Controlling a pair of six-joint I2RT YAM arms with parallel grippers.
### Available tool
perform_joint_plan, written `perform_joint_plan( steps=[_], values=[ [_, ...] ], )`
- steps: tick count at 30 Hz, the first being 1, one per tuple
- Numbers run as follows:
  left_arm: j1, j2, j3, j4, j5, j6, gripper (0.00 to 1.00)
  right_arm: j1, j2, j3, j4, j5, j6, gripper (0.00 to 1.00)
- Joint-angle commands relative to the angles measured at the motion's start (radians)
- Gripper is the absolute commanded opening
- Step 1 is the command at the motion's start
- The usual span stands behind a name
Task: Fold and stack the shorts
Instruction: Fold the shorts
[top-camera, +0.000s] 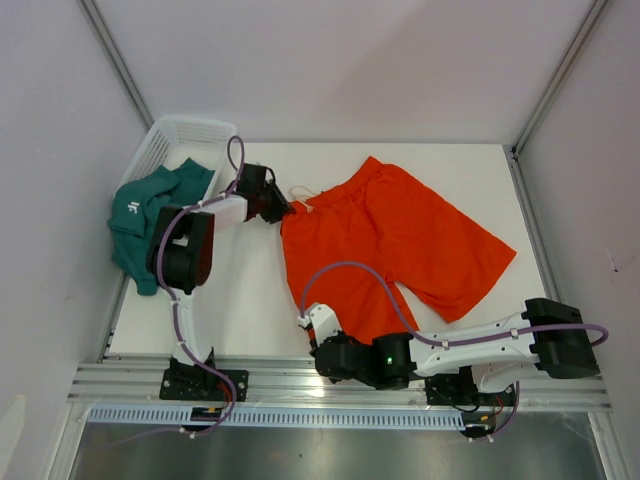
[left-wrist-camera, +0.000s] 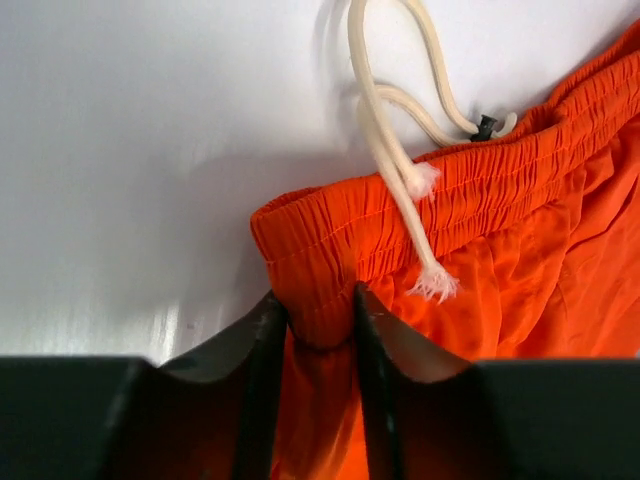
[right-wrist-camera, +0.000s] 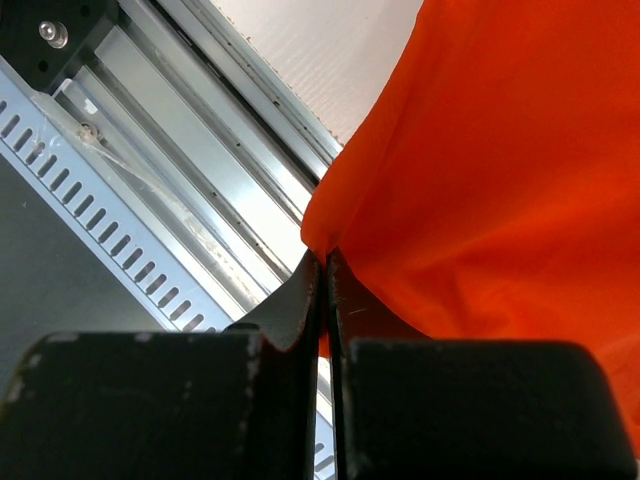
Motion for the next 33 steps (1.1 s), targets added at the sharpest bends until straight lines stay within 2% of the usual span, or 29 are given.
perform_joint_plan(
  steps=[1,2,3,4,11,16,18,21,23,27,31,33],
  values=[
    [-0.008,0.022,0.042,0.02,-0.013,-0.006,0.34,0.012,-0.019,-0.005,0.05,0.013,0.019,0.0],
    [-0.005,0.025,0.061,0.017,-0.019,-0.006,0.26,0.019,-0.019,-0.005,0.051,0.004,0.017,0.0],
    [-0.001,0.025,0.071,0.012,-0.028,-0.006,0.02,0.022,-0.021,-0.003,0.05,-0.001,0.01,0.0],
    [0.0,0.023,0.079,0.003,-0.034,-0.007,0.0,0.026,-0.021,0.0,0.053,-0.005,0.005,0.0],
    [0.098,-0.072,0.098,-0.126,-0.05,0.057,0.0,0.084,0.045,0.064,0.079,-0.088,-0.069,0.0],
    [0.186,-0.193,-0.026,-0.179,-0.068,0.112,0.0,0.19,0.13,0.205,0.051,-0.091,-0.133,0.0],
    [0.218,-0.268,-0.074,-0.225,-0.128,0.12,0.0,0.218,0.15,0.27,0.024,-0.079,-0.155,0.0],
    [0.27,-0.348,-0.1,-0.301,-0.217,0.106,0.0,0.216,0.142,0.307,-0.006,-0.068,-0.164,0.0],
    [0.304,-0.397,-0.115,-0.345,-0.212,0.094,0.0,0.204,0.128,0.324,-0.036,-0.053,-0.182,0.0],
    [0.328,-0.454,-0.096,-0.405,-0.199,0.039,0.0,0.135,0.046,0.348,-0.116,-0.019,-0.207,0.0],
    [0.328,-0.48,-0.051,-0.442,-0.109,-0.047,0.0,-0.018,-0.106,0.322,-0.183,-0.037,-0.224,0.0],
    [0.325,-0.48,-0.036,-0.407,-0.071,-0.087,0.0,-0.154,-0.175,0.301,-0.205,-0.075,-0.233,0.0]
  ],
)
